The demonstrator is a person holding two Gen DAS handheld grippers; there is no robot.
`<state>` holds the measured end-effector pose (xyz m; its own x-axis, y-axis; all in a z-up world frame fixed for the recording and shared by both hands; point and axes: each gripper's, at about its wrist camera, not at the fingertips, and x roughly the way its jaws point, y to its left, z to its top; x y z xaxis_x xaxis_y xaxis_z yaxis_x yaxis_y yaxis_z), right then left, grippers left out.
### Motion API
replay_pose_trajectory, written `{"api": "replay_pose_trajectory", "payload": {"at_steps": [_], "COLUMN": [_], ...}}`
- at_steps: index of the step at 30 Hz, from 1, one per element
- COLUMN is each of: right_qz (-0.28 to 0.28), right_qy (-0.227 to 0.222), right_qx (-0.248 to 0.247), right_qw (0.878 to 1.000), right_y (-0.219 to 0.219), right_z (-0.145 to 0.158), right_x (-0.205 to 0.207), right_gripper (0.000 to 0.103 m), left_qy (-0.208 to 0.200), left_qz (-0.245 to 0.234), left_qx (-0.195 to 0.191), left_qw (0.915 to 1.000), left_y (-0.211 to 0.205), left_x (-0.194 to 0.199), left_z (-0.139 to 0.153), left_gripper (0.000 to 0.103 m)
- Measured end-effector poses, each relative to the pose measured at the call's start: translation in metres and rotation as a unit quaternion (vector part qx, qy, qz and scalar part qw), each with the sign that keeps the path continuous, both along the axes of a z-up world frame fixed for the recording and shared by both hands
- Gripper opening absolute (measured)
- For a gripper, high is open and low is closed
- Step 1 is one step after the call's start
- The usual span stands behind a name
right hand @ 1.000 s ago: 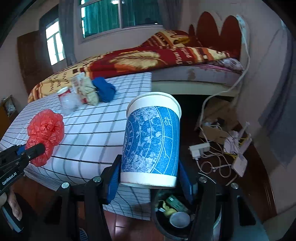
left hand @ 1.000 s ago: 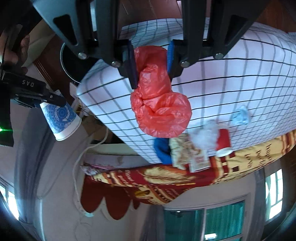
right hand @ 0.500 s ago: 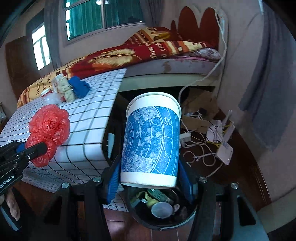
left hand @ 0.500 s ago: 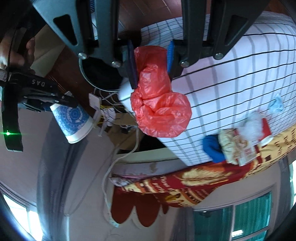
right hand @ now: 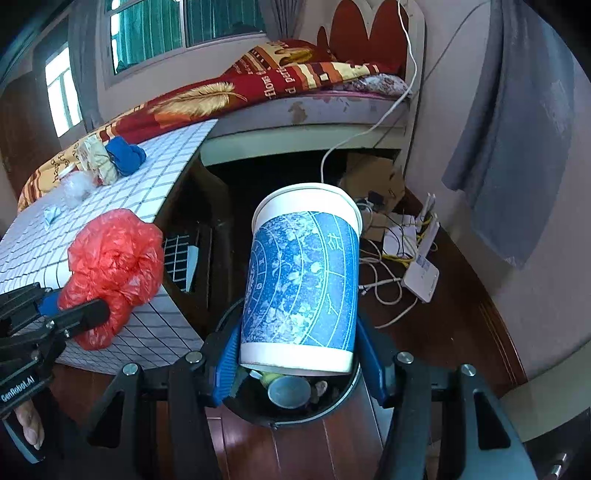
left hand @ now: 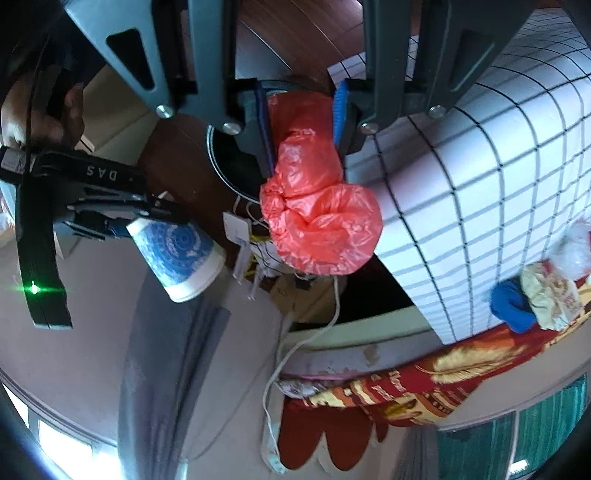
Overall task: Collect trash
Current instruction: 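Carry red bag and blue-white cup over the black bin and open both tools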
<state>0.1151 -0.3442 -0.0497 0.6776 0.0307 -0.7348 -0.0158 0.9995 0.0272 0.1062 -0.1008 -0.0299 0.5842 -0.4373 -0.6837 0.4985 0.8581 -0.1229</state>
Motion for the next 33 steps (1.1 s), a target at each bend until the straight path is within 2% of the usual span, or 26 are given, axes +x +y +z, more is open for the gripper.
{"api": "replay_pose_trajectory", "payload": {"at_steps": [18,24,33], "right_qz": [0.03,0.045,0.079], "right_qy": [0.07,0.095,0.142], "right_qx": [-0.002,-0.008,-0.023], "right_qw": [0.997,0.994,0.986], "right_y": [-0.004,-0.001,0.011], "right_z": [-0.066,-0.094,-0.14], "right_x": [0.0,0.008,0.025], "right_gripper": [0.059,0.059,0.059], "left_qy": [0.078,0.087,0.126], "left_qz": [-0.018,-0.014,-0.007], "left_qx": [0.018,0.018,0.022], "left_qw": [0.9967,0.996,0.9918], "left_y": [-0.021,-0.026,-0.035], "left_x": [0.008,0.017,0.037], "left_z": [-0.066,-0.081,-0.112], "left_gripper": [0.028,0.028,0.028]}}
